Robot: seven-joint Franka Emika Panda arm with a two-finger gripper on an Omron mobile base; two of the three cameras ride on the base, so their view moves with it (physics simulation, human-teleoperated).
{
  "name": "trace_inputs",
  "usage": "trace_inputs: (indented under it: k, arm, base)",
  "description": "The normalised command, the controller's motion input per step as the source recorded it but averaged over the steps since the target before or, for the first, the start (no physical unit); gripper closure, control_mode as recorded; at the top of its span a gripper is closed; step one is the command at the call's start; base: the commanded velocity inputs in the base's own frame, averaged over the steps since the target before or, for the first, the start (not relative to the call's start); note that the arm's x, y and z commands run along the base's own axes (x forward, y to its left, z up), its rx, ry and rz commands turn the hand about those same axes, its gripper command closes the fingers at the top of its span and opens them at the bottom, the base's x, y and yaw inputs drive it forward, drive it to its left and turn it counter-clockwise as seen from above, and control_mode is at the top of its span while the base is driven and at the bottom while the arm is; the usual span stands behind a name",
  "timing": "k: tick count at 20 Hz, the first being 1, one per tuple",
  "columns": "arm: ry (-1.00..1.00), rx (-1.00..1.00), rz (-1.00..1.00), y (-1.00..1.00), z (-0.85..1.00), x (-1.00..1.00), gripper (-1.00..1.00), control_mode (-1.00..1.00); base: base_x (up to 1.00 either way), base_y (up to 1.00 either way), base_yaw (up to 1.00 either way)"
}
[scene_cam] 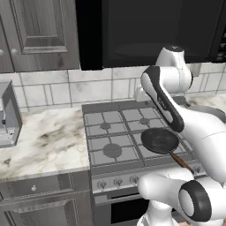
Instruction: Move the pot and pan from the stove into the sink.
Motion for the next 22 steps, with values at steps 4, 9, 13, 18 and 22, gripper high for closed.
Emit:
trace_inputs:
  k: [4, 9, 13, 18, 22]
  arm:
    - [0.0, 0.0, 0.0, -0.04, -0.05, -0.03, -1.0, -1.0]
    - [0.02, 0.01, -0.05, -0.43, -0.15, -0.23, -1.0, -1.0]
    - [0.03, 0.02, -0.06, -0.53, -0.14, -0.3, -1.0, -1.0]
    - [0.02, 0.03, -0.06, -0.57, -0.16, -0.37, -1.0, -1.0]
    - [0.02, 0.05, -0.07, -0.65, -0.18, -0.44, -1.0, -1.0]
  base:
    - [0.0, 0.0, 0.0]
    - [0.0, 0.0, 0.0]
    - [0.0, 0.0, 0.0]
    - [0.0, 0.0, 0.0]
    - [0.0, 0.0, 0.0]
